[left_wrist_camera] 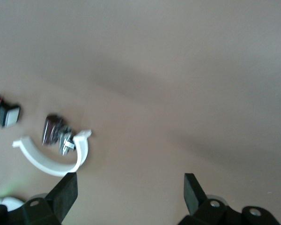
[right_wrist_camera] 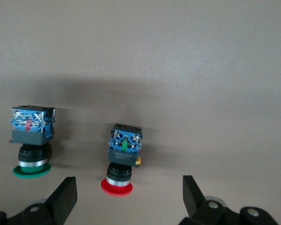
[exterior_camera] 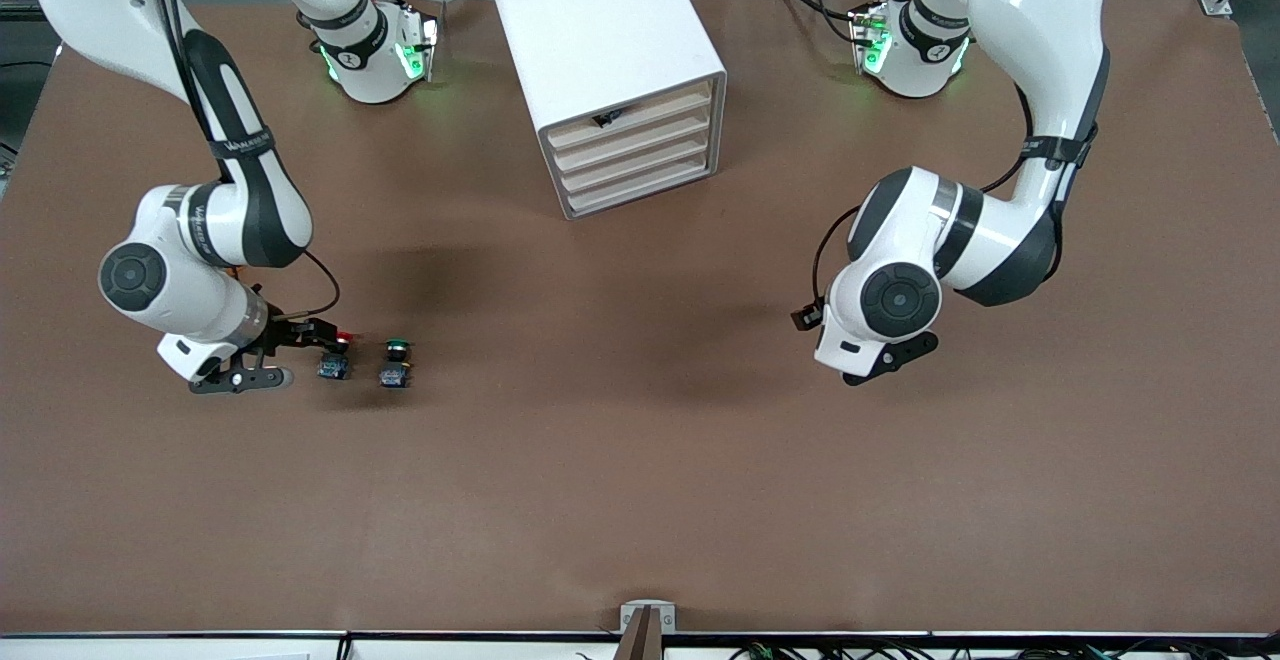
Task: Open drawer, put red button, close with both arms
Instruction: 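Lower the right gripper onto the red button while the left gripper nears the cabinet, then grasp the red button with the right gripper while the left gripper hooks the drawer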
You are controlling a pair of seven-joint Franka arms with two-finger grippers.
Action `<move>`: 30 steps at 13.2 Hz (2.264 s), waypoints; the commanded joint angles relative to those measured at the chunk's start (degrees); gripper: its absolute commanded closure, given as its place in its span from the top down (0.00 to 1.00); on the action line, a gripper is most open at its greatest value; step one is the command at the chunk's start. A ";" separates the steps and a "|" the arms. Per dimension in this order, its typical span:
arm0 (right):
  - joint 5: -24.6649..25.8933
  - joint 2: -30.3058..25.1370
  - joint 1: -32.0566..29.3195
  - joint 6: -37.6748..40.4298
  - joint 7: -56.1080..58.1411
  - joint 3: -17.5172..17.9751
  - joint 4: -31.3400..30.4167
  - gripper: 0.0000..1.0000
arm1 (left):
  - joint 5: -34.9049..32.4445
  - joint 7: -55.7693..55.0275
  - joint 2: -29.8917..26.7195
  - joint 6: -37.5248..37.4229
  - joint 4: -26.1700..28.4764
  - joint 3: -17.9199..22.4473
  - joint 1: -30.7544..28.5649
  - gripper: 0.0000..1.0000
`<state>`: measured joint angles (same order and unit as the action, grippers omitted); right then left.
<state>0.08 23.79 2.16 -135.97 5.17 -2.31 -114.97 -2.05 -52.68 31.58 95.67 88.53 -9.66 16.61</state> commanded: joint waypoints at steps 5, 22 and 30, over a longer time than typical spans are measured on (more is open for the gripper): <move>-3.42 5.82 0.04 -6.41 -0.51 0.20 0.62 1.00 | 3.54 -27.85 6.55 -3.30 -1.52 -0.01 9.13 1.00; -3.51 6.01 0.48 -6.06 -3.58 0.20 0.71 0.00 | 21.02 -54.95 11.30 -4.00 -4.15 0.26 9.76 1.00; -3.50 1.19 0.65 -1.34 -4.63 0.38 1.85 0.00 | 40.62 -68.60 11.57 -4.00 -4.69 0.25 11.78 1.00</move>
<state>-3.04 28.87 2.54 -141.25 2.32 -2.10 -113.20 35.29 -118.61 42.37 92.78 85.31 -9.58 27.95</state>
